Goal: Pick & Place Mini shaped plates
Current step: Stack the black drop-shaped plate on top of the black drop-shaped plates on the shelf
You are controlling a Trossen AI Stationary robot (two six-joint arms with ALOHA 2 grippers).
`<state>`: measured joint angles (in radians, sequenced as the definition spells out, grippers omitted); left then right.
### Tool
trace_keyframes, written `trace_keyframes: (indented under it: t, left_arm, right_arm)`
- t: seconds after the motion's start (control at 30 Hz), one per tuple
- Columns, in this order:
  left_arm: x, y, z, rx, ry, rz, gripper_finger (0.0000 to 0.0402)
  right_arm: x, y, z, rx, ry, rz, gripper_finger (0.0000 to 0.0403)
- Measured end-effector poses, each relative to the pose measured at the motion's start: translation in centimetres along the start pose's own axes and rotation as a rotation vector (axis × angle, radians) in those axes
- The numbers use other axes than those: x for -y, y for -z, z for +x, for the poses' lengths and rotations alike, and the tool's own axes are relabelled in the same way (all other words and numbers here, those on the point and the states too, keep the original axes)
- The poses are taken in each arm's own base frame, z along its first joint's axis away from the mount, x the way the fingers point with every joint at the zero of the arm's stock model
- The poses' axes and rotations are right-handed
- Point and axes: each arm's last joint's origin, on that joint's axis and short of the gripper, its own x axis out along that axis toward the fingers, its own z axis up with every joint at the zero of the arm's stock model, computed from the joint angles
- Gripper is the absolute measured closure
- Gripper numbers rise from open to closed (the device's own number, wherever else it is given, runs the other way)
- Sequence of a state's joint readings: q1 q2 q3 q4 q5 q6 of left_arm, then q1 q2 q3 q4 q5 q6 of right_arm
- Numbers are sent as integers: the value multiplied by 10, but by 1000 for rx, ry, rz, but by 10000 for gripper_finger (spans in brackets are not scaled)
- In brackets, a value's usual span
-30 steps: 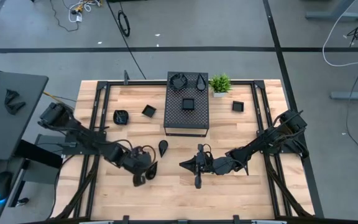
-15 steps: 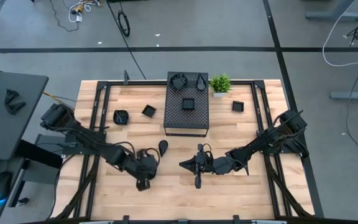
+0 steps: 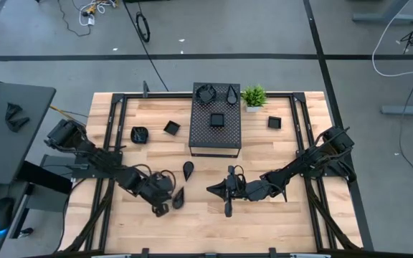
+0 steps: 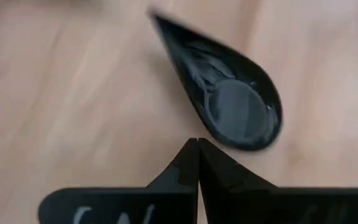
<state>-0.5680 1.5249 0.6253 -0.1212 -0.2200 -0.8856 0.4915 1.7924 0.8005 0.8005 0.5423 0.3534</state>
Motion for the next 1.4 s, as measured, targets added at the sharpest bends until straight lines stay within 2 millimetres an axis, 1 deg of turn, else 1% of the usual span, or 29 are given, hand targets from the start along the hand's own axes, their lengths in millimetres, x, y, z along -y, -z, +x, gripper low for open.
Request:
trace_keyframes:
  t: [0.07,0.2,0.3,0.4,0.47,0.53,0.6,0.67,0.8,0.87,0.97,1.03,1.17,1.3,1.4]
  left_arm:
    - [4,-4,1,55,57,-19,397]
    - [7,-8,7,109,77,-9,399]
    - [6,-9,17,120,79,-14,397]
    - [8,-12,20,127,82,-1,397]
    - [12,-16,18,137,94,23,399]
    - [17,-19,17,148,107,41,399]
    - [22,-22,15,155,125,56,397]
    - [26,-22,13,147,128,75,395]
    - [26,-11,7,80,77,103,398]
    - [26,-4,3,42,41,97,398]
    - [23,10,-2,10,-56,95,394]
    - [22,21,-5,15,-133,109,390]
    - [23,36,-7,65,-188,105,388]
    - [28,44,-11,141,-202,116,386]
    - [30,47,-13,184,-212,134,386]
  right_arm:
    - [0,0,0,0,0,0,394]
    - [0,0,0,2,-1,1,394]
    - [0,-1,0,11,-4,9,394]
    - [-1,-2,0,22,-11,87,394]
    - [-1,-3,0,21,-29,146,394]
    - [1,-4,2,12,-44,163,393]
    - [2,-7,7,-19,-63,227,389]
    - [-4,-14,15,-79,-63,258,381]
    - [-27,-23,38,-267,17,216,352]
    - [-37,-25,53,-359,68,234,333]
    - [-42,-20,75,-485,155,246,300]
    - [-42,-15,89,-548,206,249,279]
    - [-40,-9,113,-620,297,274,250]
    - [-31,-4,131,-642,352,287,244]
    - [-24,1,138,-655,356,291,247]
